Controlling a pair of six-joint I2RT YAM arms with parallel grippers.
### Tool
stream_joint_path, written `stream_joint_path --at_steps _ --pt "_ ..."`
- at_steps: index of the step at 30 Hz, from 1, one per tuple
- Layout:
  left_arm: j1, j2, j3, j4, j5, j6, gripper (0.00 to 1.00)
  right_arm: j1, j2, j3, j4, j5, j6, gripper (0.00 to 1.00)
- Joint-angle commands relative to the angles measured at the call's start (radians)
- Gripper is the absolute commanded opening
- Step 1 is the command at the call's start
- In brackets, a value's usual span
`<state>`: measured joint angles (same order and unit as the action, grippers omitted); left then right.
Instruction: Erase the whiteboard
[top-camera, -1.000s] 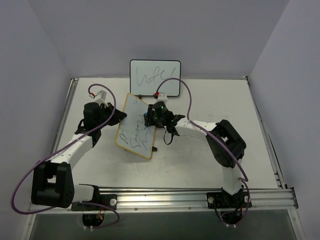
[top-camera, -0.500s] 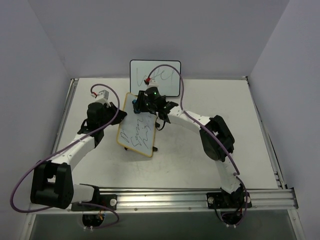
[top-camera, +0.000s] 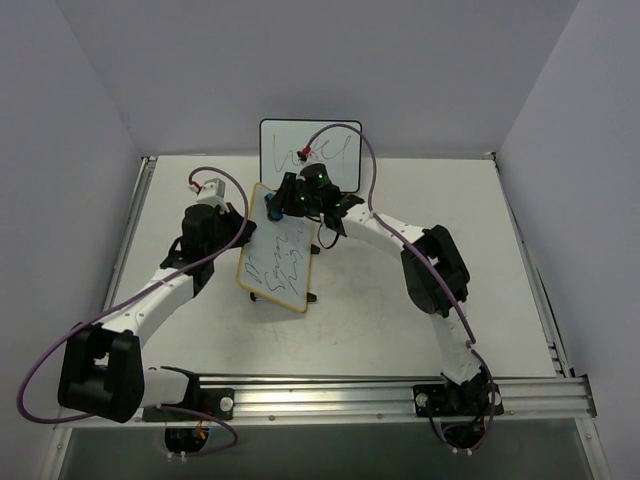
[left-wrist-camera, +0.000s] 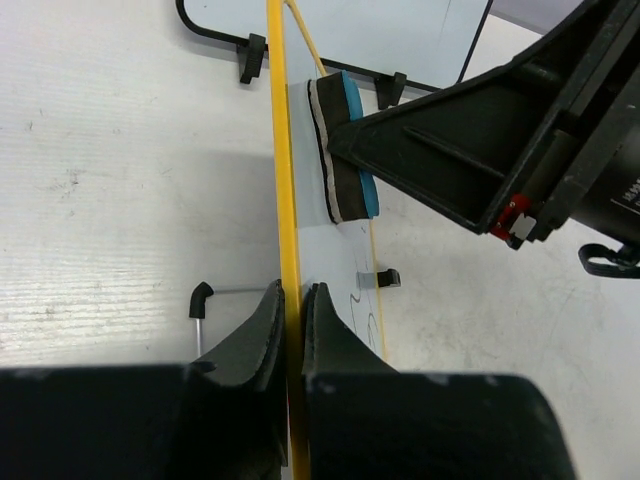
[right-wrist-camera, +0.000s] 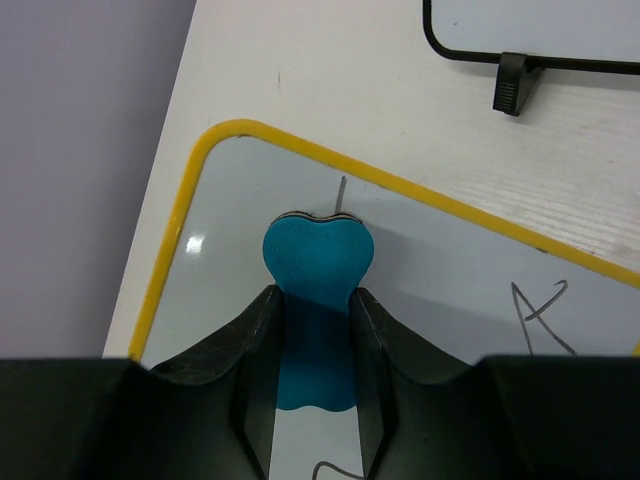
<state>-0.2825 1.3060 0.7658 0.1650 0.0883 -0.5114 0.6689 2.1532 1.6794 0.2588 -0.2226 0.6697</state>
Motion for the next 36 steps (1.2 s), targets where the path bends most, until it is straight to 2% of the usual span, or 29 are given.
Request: stream_joint_path --at_steps 1,11,29,36 --pt "-0.057 0.009 0.000 -0.117 0.031 0.143 0.02 -0.040 0.043 -0.027 -0.027 -0.058 0.030 0.00" --pt "-0.069 0.003 -0.005 -0.119 0.014 0.149 0.02 -0.085 0.030 -0.119 -0.016 -0.067 0.027 0.00" --pt "-0.124 0.009 0.012 -0.156 -0.059 0.189 0.02 -0.025 0.085 0.193 -0.131 -0.106 0.036 0.00" --pt "-0.129 0.015 0.013 -0.159 -0.068 0.191 0.02 -0.009 0.097 0.217 -0.142 -0.115 0.045 0.00"
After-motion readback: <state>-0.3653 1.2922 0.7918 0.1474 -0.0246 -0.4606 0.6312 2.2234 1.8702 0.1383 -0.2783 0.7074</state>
